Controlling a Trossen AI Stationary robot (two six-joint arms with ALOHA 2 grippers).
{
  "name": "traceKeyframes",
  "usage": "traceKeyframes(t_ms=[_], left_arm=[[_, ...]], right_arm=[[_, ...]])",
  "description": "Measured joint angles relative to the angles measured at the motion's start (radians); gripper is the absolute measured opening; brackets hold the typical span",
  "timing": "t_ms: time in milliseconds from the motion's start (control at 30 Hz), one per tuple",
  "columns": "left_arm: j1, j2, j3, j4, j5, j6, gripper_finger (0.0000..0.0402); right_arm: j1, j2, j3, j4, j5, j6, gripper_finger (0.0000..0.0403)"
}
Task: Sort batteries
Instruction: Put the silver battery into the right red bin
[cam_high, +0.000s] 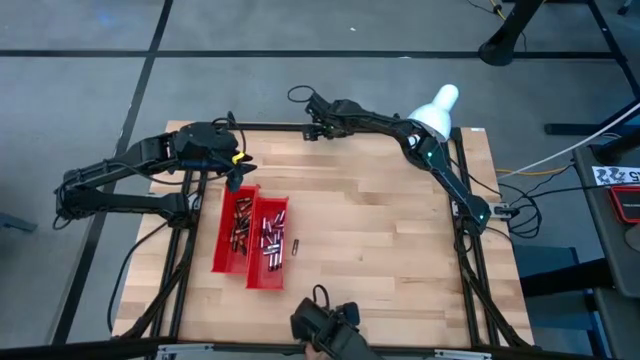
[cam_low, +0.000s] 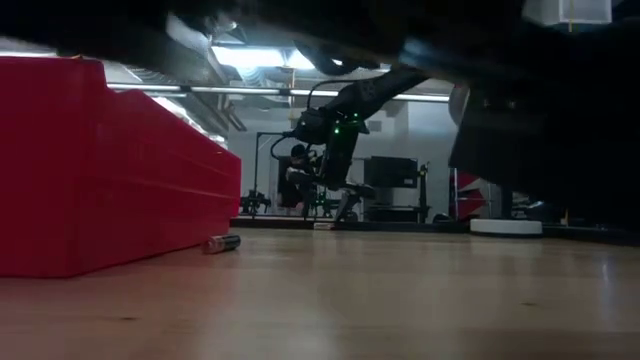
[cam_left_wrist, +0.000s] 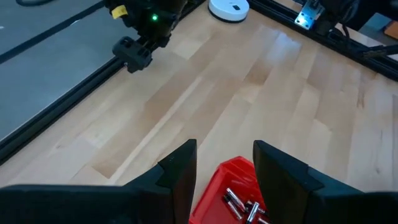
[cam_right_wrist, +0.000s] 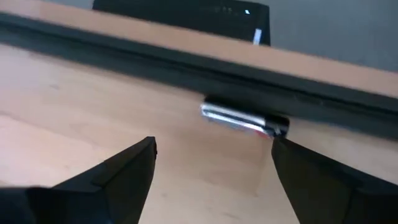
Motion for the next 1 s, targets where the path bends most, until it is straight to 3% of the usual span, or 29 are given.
traceKeyframes(t_ms=[567,1000], left_arm=[[0.001,0.000,0.000,-0.007,0.040,0.077,0.0147],[0.001,0.000,0.000,-0.022,0.040,0.102,0.0147]], right_arm=[[-0.030,0.031,0.002,-0.025,0.014,0.044,0.0319],[-0.031,0.002,0.109,-0.074,-0.014,-0.109,0.0319]])
